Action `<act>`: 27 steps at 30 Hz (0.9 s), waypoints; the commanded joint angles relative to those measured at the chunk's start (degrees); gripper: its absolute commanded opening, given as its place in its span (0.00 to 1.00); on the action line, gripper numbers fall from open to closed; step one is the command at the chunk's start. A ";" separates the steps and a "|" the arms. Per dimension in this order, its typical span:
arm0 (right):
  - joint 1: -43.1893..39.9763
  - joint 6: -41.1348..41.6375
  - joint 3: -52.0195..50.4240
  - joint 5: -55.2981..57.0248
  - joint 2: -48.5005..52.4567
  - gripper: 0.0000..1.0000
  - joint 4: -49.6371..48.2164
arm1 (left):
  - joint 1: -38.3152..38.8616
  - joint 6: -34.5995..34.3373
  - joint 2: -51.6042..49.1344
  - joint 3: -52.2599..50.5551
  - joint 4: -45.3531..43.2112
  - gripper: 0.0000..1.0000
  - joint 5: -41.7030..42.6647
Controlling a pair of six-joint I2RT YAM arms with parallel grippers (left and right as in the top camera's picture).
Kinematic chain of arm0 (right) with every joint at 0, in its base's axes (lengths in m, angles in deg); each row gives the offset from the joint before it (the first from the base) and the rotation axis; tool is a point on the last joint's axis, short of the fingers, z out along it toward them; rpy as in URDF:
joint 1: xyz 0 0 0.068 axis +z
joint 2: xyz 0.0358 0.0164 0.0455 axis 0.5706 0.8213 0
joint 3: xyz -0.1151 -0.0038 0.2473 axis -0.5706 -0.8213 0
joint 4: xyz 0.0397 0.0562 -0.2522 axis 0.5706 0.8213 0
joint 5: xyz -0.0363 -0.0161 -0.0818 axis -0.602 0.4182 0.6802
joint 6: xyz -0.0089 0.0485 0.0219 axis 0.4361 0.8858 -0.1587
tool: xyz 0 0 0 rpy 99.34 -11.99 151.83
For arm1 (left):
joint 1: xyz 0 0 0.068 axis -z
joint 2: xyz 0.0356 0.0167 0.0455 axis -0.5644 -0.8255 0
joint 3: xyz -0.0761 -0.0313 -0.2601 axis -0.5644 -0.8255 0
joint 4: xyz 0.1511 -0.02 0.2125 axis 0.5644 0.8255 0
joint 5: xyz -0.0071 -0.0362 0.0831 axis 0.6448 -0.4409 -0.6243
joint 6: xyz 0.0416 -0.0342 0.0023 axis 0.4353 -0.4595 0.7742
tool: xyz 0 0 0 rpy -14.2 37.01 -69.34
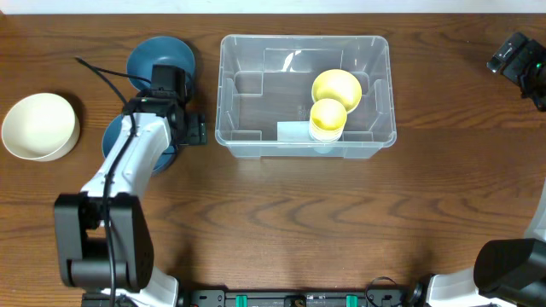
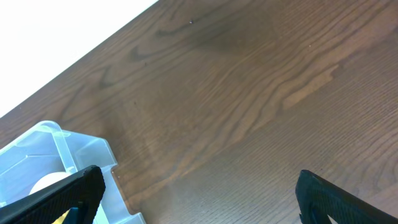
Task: Pack container
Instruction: 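Move the left gripper to the large dark blue bowl and grasp its rim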
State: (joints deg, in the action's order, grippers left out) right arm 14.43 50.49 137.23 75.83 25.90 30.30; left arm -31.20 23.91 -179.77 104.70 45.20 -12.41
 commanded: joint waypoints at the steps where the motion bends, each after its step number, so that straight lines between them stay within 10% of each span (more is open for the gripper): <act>1: -0.20 0.79 0.57 0.17 0.07 0.99 0.07 | -0.26 0.39 -3.23 0.74 0.15 0.81 -0.48; 5: -0.20 0.79 0.57 0.17 0.07 0.99 0.07 | -0.26 0.37 -5.62 0.70 0.22 0.58 -0.48; 10: -0.20 0.79 0.57 0.17 0.07 0.99 0.07 | -0.26 0.39 -5.92 0.70 0.63 0.06 -0.50; 27: -0.20 0.79 0.57 0.17 0.07 0.99 0.07 | 0.70 -1.18 15.54 10.67 13.60 0.06 -0.22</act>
State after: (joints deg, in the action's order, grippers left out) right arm 14.43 50.49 137.23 75.83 25.90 30.30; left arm -31.10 23.67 -171.03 110.90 57.72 -12.19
